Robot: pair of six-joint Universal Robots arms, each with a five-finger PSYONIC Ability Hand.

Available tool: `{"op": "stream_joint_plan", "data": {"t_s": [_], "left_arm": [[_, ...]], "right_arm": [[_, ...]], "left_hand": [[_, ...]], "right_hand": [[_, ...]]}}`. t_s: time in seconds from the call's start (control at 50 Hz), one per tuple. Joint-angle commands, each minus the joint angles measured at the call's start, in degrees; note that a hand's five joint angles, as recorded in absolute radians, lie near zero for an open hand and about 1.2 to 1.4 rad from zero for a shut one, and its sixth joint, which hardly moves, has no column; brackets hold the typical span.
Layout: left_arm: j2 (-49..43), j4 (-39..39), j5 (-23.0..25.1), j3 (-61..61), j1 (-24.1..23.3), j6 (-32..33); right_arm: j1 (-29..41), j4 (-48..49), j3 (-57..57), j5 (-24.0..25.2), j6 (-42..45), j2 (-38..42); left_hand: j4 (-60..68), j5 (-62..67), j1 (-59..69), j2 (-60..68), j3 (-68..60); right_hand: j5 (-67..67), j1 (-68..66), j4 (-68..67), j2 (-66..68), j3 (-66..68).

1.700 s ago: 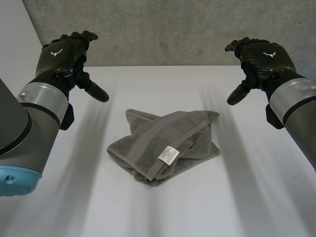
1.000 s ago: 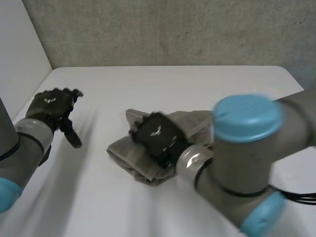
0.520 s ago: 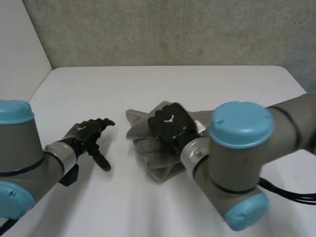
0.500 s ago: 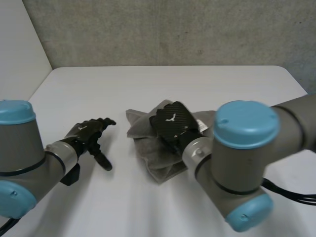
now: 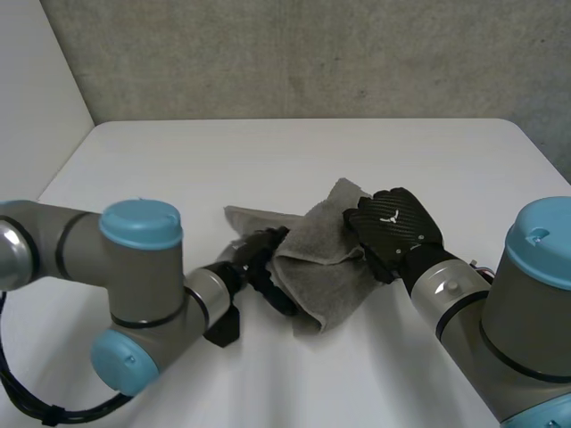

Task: Fold the towel.

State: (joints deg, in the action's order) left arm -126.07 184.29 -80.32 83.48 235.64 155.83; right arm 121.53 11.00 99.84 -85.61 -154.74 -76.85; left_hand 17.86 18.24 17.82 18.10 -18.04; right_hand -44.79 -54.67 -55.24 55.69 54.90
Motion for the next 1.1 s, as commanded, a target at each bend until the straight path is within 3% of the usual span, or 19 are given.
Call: {"op": "stream_joint_plan", "data": {"t_s": [0.02, 0.12, 0.22, 0.38, 0.6, 0.78, 1.1], "left_arm": [[-0.05, -0.16, 0.78, 0.72, -2.29, 0.00], [0.12, -0.16, 0.78, 0.72, -3.16, -0.35], [-0.14, -0.16, 0.87, 0.72, -4.30, -1.84], [-0.49, 0.01, 0.78, 0.72, -7.38, -3.69], [-3.21, 0.10, 0.69, -0.42, -8.53, -2.81], [-3.30, -0.07, 0.87, -0.25, -8.88, -2.64], [-3.65, 0.10, 0.52, -0.16, -9.76, 4.22]], "right_arm": [[-1.03, 0.16, 0.00, 0.70, -0.21, 0.03], [-1.29, 0.34, -0.35, 0.79, -0.03, 0.12], [-1.47, 2.35, -0.79, 0.09, 0.40, 0.03], [-1.73, 8.07, -0.17, -3.25, 0.67, -4.35], [-4.54, 7.55, 0.62, -3.96, 1.28, -5.50], [-12.45, 7.72, 0.79, -4.83, 6.38, -5.86], [-17.81, 7.72, -0.17, -5.27, 7.17, -5.24]], "left_hand": [[-1.09, -11.46, -1.04, -1.32, 1.26], [-0.92, -11.30, -0.88, -1.15, 1.10], [0.76, -9.61, 0.81, 0.53, -0.59], [0.09, -10.28, 0.14, -0.14, 0.08], [-0.58, -10.96, -0.54, -0.82, 0.76], [-0.58, -10.96, -0.54, -0.82, 0.76], [1.93, -8.45, 1.97, 1.69, -1.75]], "right_hand": [[2.15, 2.03, 2.60, -3.05, -2.26], [-1.05, -1.17, -0.59, 0.15, 0.94], [-25.18, -25.30, -24.73, 24.28, 25.07], [-25.21, -25.33, -24.76, 24.31, 25.10], [-25.21, -25.33, -24.76, 24.31, 25.10], [-25.21, -25.33, -24.76, 24.31, 25.10], [-25.21, -25.33, -24.76, 24.31, 25.10]]}}
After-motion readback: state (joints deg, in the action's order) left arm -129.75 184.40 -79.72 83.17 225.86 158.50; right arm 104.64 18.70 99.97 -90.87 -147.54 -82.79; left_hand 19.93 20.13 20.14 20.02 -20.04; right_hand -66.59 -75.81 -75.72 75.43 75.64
